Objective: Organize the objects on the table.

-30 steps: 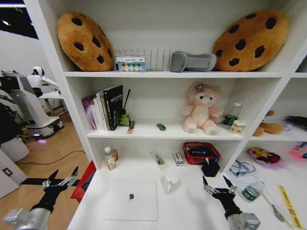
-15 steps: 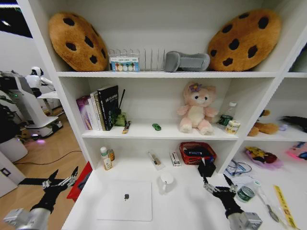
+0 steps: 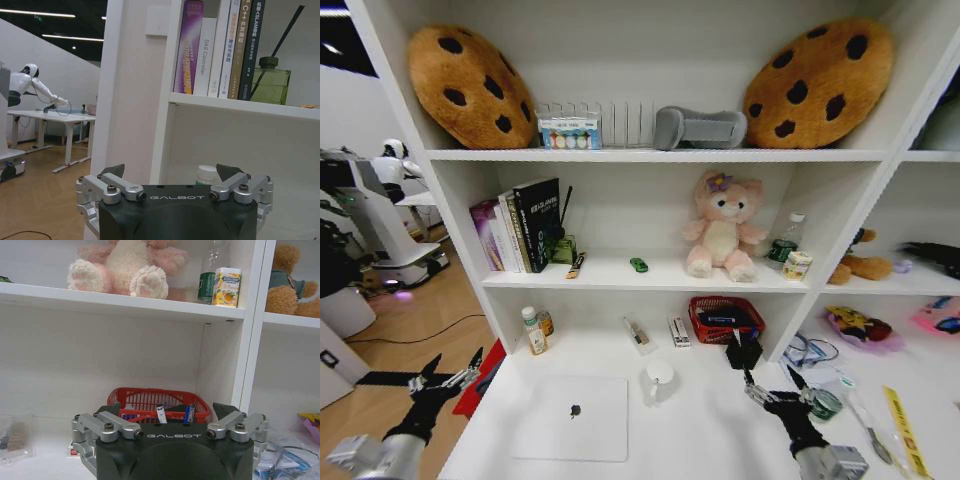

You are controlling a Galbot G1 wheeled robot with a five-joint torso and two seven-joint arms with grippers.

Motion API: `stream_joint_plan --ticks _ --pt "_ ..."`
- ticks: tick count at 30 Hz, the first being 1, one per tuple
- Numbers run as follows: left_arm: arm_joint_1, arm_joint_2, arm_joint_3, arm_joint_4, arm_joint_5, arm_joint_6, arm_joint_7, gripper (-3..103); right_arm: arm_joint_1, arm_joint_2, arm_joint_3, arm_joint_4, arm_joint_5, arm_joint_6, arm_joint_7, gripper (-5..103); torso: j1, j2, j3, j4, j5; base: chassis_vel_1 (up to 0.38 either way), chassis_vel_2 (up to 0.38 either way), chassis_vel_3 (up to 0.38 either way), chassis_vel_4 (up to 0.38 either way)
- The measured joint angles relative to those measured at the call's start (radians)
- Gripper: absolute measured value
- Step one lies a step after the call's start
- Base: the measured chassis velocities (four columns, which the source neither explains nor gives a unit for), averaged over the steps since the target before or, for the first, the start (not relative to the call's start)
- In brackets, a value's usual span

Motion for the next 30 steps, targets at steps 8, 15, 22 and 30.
stream_joint_plan --ticks 8,15,22,30 --pt "0.0 0.0 0.0 0.0 0.0 0.0 0.0 100 -0.011 0.001 0.005 0.006 0.0 0.002 0.0 100 0.0 0.0 0.0 0.0 -0.0001 -0.054 -0.064 0.065 0.059" --pt "0.0 0.0 0.0 0.0 0.0 0.0 0.0 100 -0.012 0.001 0.008 0.004 -0.002 0.004 0.0 100 0.0 0.0 0.0 0.0 0.0 -0.112 -0.122 0.092 0.103" --pt "0.0 0.0 0.0 0.0 0.0 0.0 0.0 100 -0.009 0.002 0.001 -0.001 -0.008 0.006 0.0 100 0.0 0.0 0.0 0.0002 0.0003 -0.11 -0.156 0.124 0.163" --pt "0.0 0.0 0.0 0.0 0.0 0.0 0.0 100 -0.007 0.005 -0.007 0.001 -0.013 0.006 0.002 100 0.0 0.0 0.0 0.0 0.0 -0.088 -0.15 0.097 0.142"
